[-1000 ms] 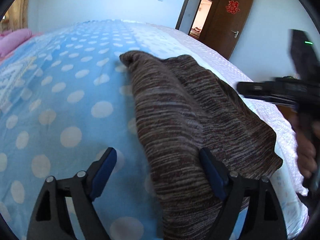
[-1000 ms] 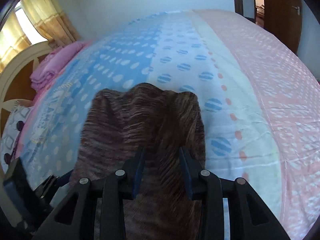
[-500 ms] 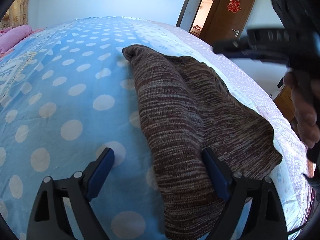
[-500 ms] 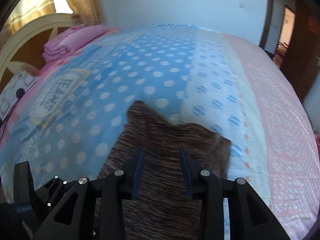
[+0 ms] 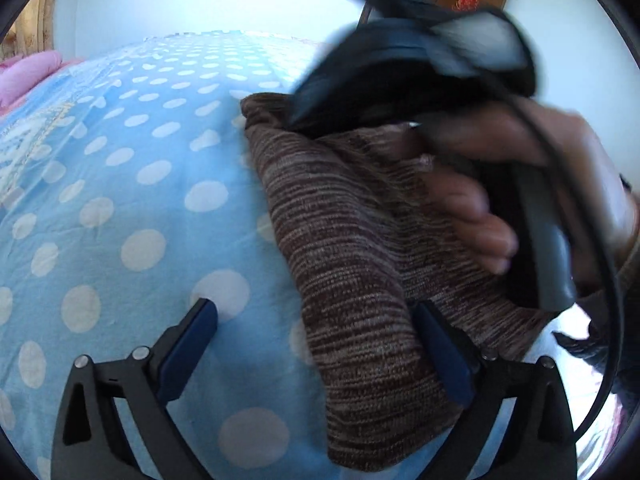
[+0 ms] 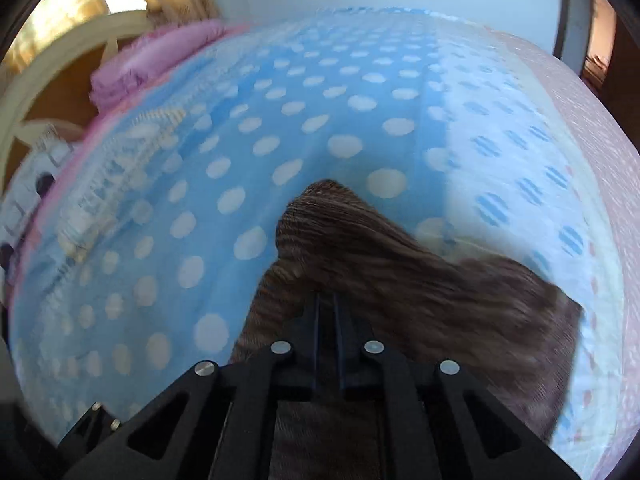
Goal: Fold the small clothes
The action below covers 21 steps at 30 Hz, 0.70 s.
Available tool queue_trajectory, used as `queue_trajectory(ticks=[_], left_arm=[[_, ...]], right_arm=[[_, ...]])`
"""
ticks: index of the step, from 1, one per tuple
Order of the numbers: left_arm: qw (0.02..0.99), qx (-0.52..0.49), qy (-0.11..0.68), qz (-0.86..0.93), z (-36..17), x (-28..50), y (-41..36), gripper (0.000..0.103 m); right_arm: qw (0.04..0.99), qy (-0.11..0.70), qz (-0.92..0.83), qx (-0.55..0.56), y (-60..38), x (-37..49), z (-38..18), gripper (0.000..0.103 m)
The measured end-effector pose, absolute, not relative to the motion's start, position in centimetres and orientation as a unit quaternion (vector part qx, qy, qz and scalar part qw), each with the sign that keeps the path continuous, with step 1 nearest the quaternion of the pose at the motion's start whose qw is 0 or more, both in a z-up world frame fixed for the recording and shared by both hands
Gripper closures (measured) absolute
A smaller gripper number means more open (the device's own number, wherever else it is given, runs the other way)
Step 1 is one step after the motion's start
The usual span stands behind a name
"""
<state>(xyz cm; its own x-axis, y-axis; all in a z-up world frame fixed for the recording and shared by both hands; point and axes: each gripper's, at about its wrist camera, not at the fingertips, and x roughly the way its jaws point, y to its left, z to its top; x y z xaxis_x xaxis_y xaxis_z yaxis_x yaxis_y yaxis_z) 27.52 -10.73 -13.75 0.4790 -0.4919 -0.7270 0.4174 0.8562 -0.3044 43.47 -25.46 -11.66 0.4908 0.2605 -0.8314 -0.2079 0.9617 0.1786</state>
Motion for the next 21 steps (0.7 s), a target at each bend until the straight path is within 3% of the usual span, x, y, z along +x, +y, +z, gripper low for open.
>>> queue_trajectory(ticks=[1, 2, 3, 6, 8, 10, 13, 16, 21], left_arm=[[0.858, -0.054, 0.438, -0.262, -13.4, 27.6, -10.0, 0.002], [0.859, -0.063, 0.437, -0.259, -13.0, 27.8, -9.3, 0.002], [0.863, -0.075, 0.432, -0.251, -12.5, 28.0, -8.7, 0.002], [0.883, -0.092, 0.405, -0.219, -10.9, 29.8, -7.6, 0.001], [0.886, -0.068, 0.413, -0.201, -11.0, 31.4, -8.0, 0.001], [0.88, -0.061, 0.427, -0.198, -11.5, 32.2, -8.5, 0.001], [0.88, -0.034, 0.429, -0.202, -12.7, 31.0, -9.7, 0.0], [0.886, -0.007, 0.421, -0.191, -13.3, 30.2, -10.5, 0.0], [0.873, -0.035, 0.445, -0.195, -13.0, 29.9, -9.4, 0.0]], right_arm=[[0.87, 0.473, 0.133, 0.048, -26.6, 42.4, -10.7, 0.082], [0.877, 0.457, 0.128, 0.072, -28.2, 40.7, -9.7, 0.064], [0.884, 0.442, 0.118, 0.093, -29.7, 38.9, -9.0, 0.056], [0.886, 0.443, 0.088, 0.102, -32.5, 34.3, -8.9, 0.057], [0.883, 0.451, 0.072, 0.106, -33.7, 31.5, -9.8, 0.069], [0.88, 0.457, 0.061, 0.119, -34.6, 28.3, -10.9, 0.072], [0.872, 0.476, 0.041, 0.107, -35.3, 25.6, -13.6, 0.084], [0.871, 0.472, 0.035, 0.131, -36.6, 24.2, -15.7, 0.084], [0.878, 0.455, 0.05, 0.138, -37.4, 24.8, -13.1, 0.084]])
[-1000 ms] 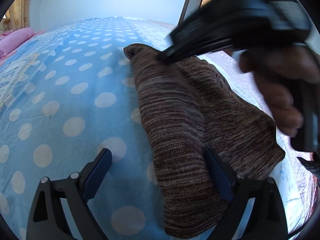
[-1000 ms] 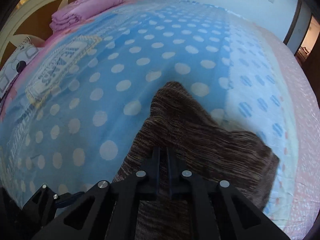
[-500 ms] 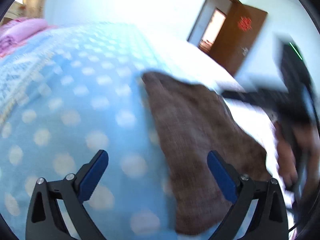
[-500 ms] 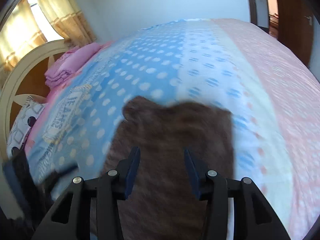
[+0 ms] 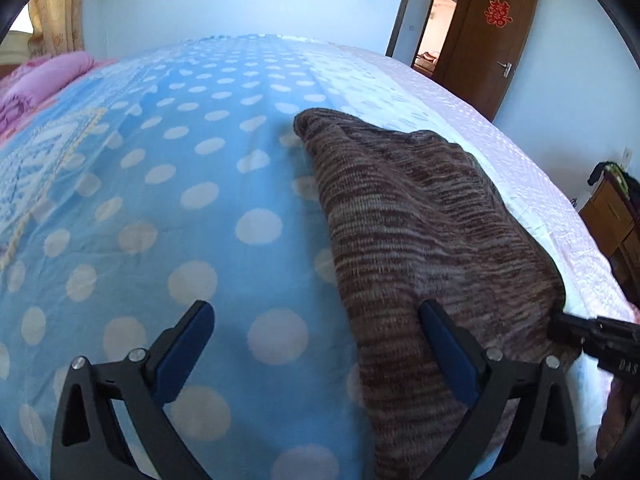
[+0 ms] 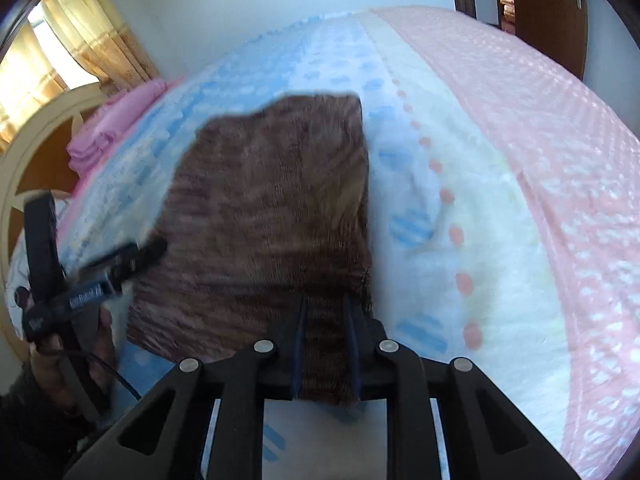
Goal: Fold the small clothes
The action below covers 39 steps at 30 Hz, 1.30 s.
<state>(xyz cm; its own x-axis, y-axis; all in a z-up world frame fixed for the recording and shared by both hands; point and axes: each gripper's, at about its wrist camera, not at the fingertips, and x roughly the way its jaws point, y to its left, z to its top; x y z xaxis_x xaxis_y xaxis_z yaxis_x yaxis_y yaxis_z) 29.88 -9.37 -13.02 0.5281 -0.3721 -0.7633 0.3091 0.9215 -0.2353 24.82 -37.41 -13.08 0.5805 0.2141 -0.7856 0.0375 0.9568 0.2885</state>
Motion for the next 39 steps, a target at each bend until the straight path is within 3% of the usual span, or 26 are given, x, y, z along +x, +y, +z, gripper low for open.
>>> queue_trajectory(ticks=[6, 12, 17, 19, 23, 39], left_arm=[[0.865, -0.076, 0.454, -0.2, -12.3, 26.6, -8.0, 0.0], [0.863, -0.006, 0.466, -0.195, -14.0, 25.0, -9.3, 0.0], [0.86, -0.004, 0.469, -0.2, -13.2, 25.1, -8.5, 0.0], [0.867, -0.008, 0.458, -0.194, -12.5, 25.3, -8.0, 0.0], [0.867, -0.017, 0.458, -0.194, -12.2, 26.8, -8.2, 0.0], [0.85, -0.031, 0.479, -0.215, -13.6, 28.6, -10.8, 0.0]], right_arm=[[0.907, 0.399, 0.06, 0.121, -37.7, 29.5, -9.2, 0.08], [0.866, 0.49, 0.077, 0.059, -33.8, 36.5, -14.2, 0.08], [0.875, 0.468, 0.093, 0.082, -34.9, 36.0, -13.4, 0.08], [0.882, 0.451, 0.085, 0.107, -36.4, 35.8, -12.8, 0.073], [0.882, 0.435, 0.068, 0.169, -40.2, 37.0, -12.6, 0.046], [0.861, 0.431, 0.112, 0.246, -43.7, 41.9, -17.1, 0.046]])
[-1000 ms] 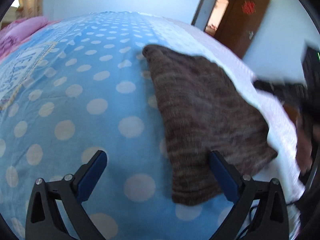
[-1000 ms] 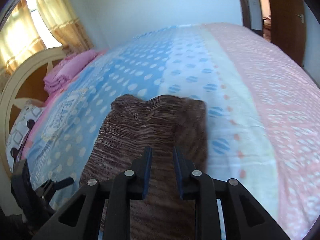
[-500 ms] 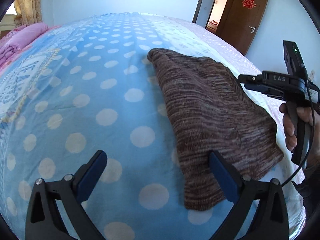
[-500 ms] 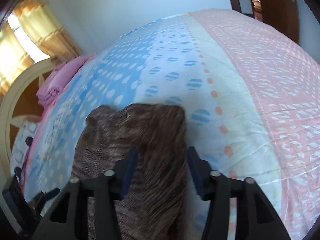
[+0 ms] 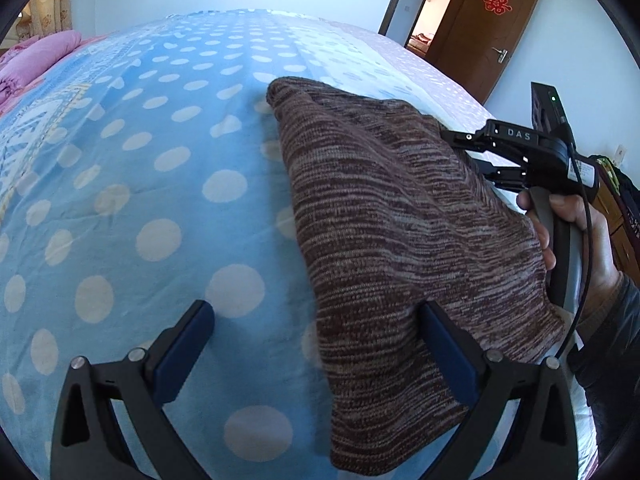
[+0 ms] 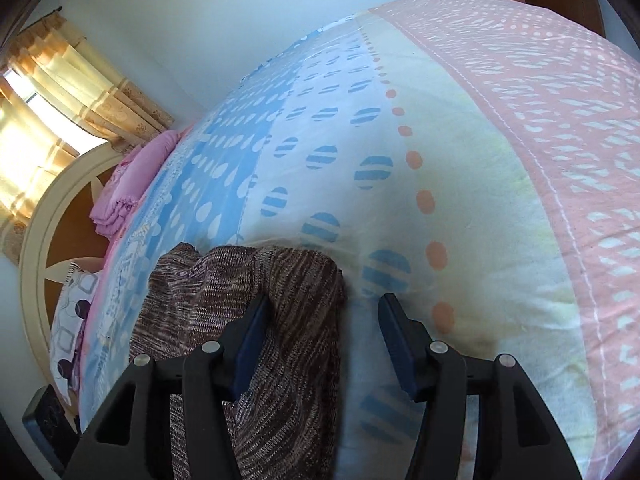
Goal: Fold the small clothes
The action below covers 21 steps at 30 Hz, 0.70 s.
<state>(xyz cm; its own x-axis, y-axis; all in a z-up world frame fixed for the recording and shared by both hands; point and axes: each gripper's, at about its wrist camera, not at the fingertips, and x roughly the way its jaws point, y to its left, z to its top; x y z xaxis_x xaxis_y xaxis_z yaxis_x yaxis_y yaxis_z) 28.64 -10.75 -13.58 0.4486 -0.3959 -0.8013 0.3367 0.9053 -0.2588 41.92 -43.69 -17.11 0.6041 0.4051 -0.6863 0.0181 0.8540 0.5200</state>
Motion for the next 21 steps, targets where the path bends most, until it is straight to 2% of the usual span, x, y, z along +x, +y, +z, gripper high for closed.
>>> queue_trajectory(ticks=[4, 6, 7, 17, 18, 21], left_arm=[[0.851, -0.032, 0.477, -0.217, -13.7, 28.7, -10.9, 0.0], [0.852, -0.034, 0.475, -0.218, -13.7, 28.7, -11.0, 0.0], [0.852, -0.035, 0.474, -0.22, -13.8, 28.7, -11.0, 0.0], [0.854, -0.034, 0.464, -0.232, -13.9, 28.9, -11.3, 0.0], [0.855, -0.035, 0.463, -0.232, -13.9, 28.9, -11.4, 0.0], [0.853, -0.037, 0.461, -0.24, -13.8, 28.8, -11.5, 0.002]], right_arm=[[0.855, 0.424, 0.136, 0.267, -44.2, 42.0, -17.4, 0.047], [0.844, 0.421, 0.162, 0.291, -44.6, 42.0, -17.7, 0.063], [0.835, 0.424, 0.179, 0.301, -44.6, 42.0, -17.9, 0.065], [0.846, 0.424, 0.16, 0.282, -43.2, 42.7, -18.3, 0.067], [0.843, 0.423, 0.164, 0.288, -43.2, 42.8, -18.3, 0.072], [0.842, 0.424, 0.166, 0.289, -43.1, 42.9, -18.5, 0.076]])
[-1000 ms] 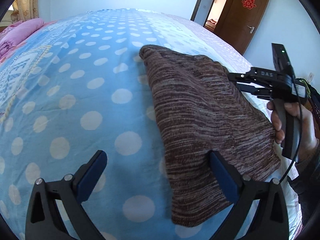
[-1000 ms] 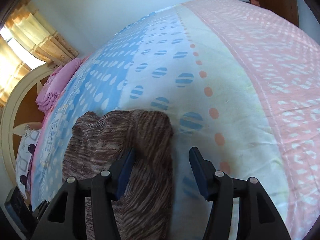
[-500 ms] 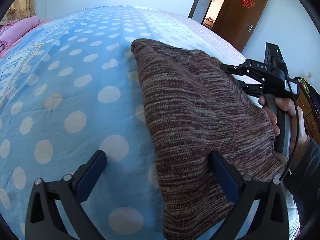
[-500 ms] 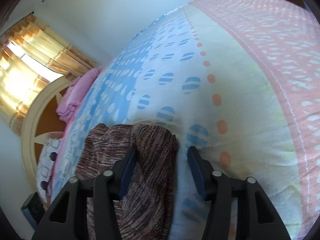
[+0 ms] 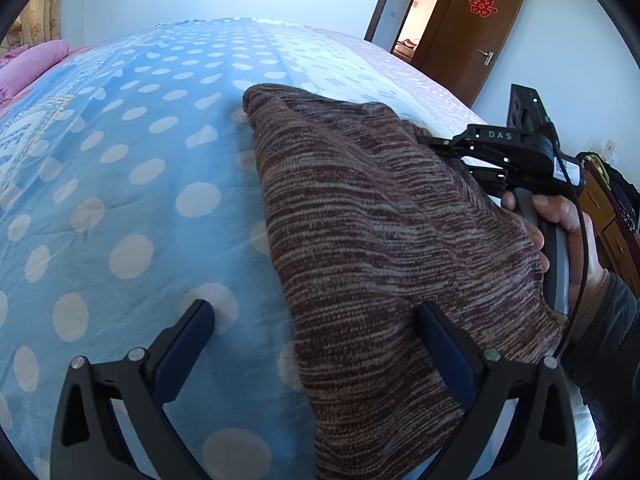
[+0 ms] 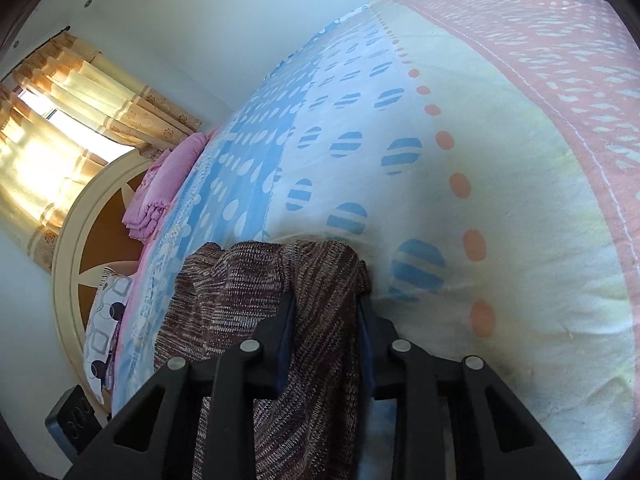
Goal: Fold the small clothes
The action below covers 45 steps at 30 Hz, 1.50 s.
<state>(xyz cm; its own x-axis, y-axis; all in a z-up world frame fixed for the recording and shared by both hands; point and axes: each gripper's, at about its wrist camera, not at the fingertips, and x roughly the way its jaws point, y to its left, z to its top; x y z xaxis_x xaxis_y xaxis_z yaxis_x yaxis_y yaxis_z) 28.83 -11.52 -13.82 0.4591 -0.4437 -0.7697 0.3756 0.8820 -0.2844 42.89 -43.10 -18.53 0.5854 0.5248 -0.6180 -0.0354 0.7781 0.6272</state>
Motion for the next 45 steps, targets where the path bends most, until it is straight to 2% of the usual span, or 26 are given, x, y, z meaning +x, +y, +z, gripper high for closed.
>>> queue_trajectory(ticks=[8, 10, 13, 16, 28, 45], left_arm=[[0.849, -0.035, 0.461, -0.257, -13.4, 28.4, -12.0, 0.025], [0.842, -0.043, 0.465, -0.272, -13.2, 28.2, -12.2, 0.045], [0.838, -0.04, 0.469, -0.276, -12.8, 28.0, -12.3, 0.061], [0.839, -0.04, 0.468, -0.276, -12.1, 27.9, -11.9, 0.071], [0.854, -0.023, 0.445, -0.269, -9.3, 25.1, -9.8, 0.076], [0.878, -0.027, 0.422, -0.224, -6.6, 21.6, -3.4, 0.076]], right_arm=[[0.851, 0.428, 0.141, 0.269, -42.1, 42.6, -17.9, 0.08], [0.859, 0.426, 0.131, 0.253, -41.5, 42.3, -17.5, 0.081], [0.863, 0.425, 0.115, 0.25, -41.3, 41.7, -17.0, 0.083], [0.87, 0.418, 0.107, 0.24, -41.0, 40.9, -15.9, 0.084], [0.887, 0.389, 0.13, 0.211, -37.0, 37.1, -11.1, 0.089], [0.878, 0.386, 0.198, 0.202, -28.1, 36.6, -9.9, 0.089]])
